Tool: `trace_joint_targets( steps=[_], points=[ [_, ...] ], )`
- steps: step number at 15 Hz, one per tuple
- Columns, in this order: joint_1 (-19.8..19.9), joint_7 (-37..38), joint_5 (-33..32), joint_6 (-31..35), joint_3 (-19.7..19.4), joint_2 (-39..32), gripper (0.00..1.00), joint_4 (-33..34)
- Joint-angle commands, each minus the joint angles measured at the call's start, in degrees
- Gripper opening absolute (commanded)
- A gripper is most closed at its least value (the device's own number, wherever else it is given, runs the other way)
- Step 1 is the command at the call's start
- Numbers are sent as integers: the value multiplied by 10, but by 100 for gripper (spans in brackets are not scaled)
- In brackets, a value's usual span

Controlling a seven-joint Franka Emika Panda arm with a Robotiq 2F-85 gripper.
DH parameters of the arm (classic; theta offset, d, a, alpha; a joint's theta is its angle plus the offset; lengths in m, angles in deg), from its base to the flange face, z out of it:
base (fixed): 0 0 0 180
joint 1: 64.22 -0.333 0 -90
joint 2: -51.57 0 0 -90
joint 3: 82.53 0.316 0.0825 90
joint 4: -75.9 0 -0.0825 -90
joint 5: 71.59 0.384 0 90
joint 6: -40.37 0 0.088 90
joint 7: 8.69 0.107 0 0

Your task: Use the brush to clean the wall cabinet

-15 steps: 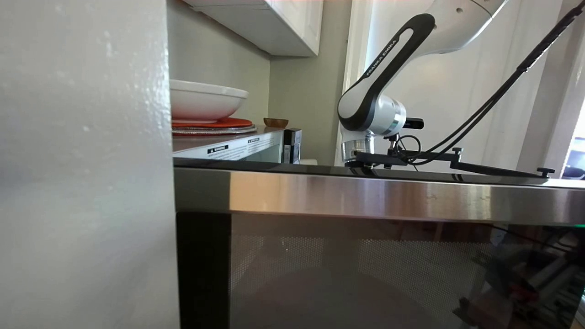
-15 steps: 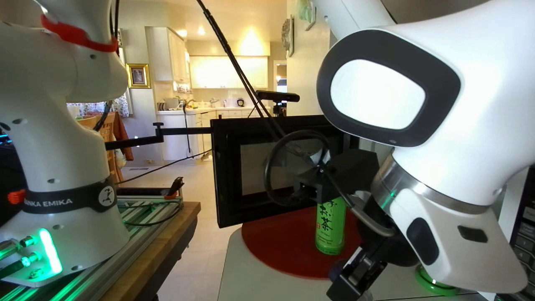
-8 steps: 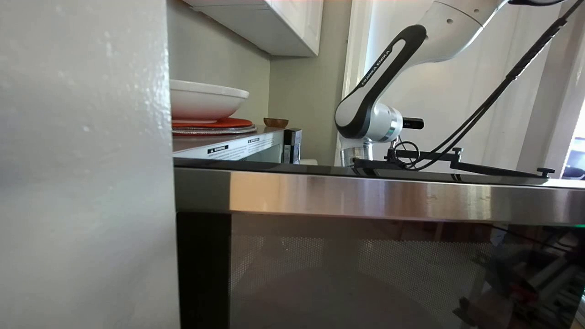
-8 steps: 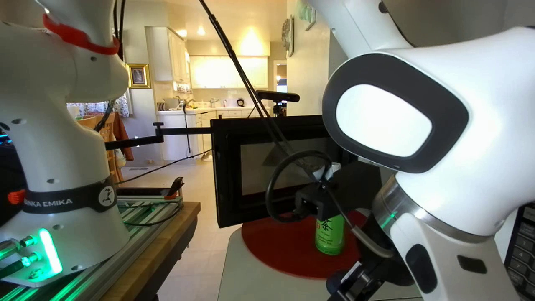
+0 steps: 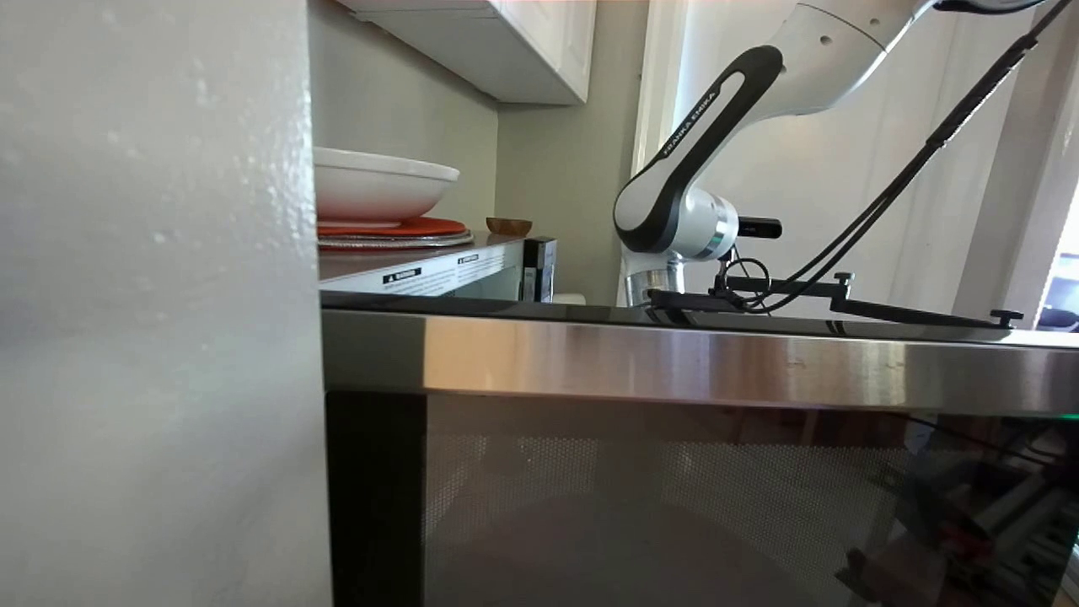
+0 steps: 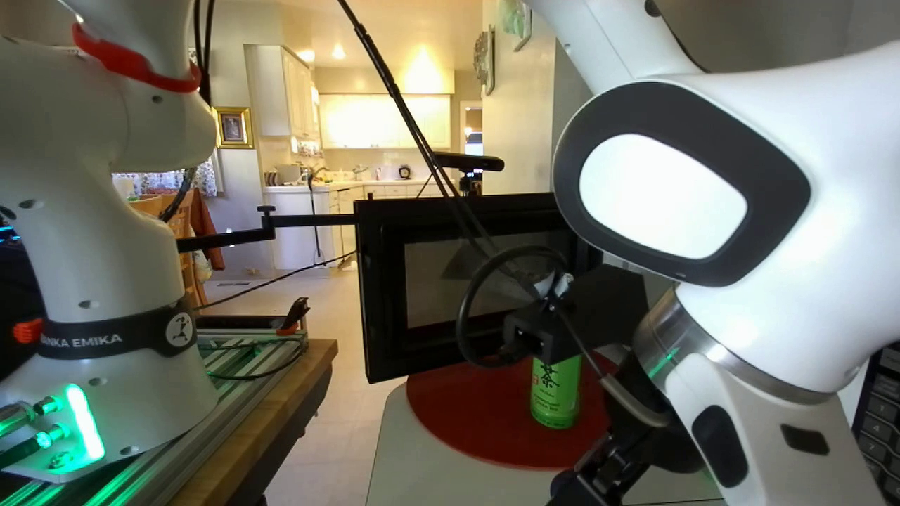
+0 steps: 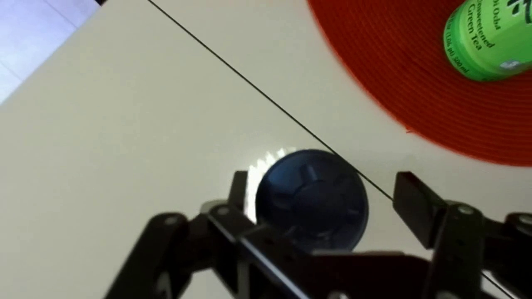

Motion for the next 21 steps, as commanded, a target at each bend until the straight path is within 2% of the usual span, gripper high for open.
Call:
trace_joint_targets(
  steps=[1, 4, 6, 11, 14, 16, 17, 21],
  points=[
    [-3, 5, -24, -48, -4, 37, 100, -1],
    [-19, 22, -75, -87, -17, 85, 100, -9],
    [-29, 20, -112, -79, -20, 125, 100, -25],
    [-44, -18, -171, -22, -8, 231, 100, -85],
    [-53, -33, -186, 9, 2, 295, 100, -128],
    [-58, -41, -182, 55, 8, 337, 100, -163],
    [-56, -21, -177, 5, 7, 295, 100, -114],
    [-57, -28, -177, 40, 10, 331, 100, -151]
  ],
)
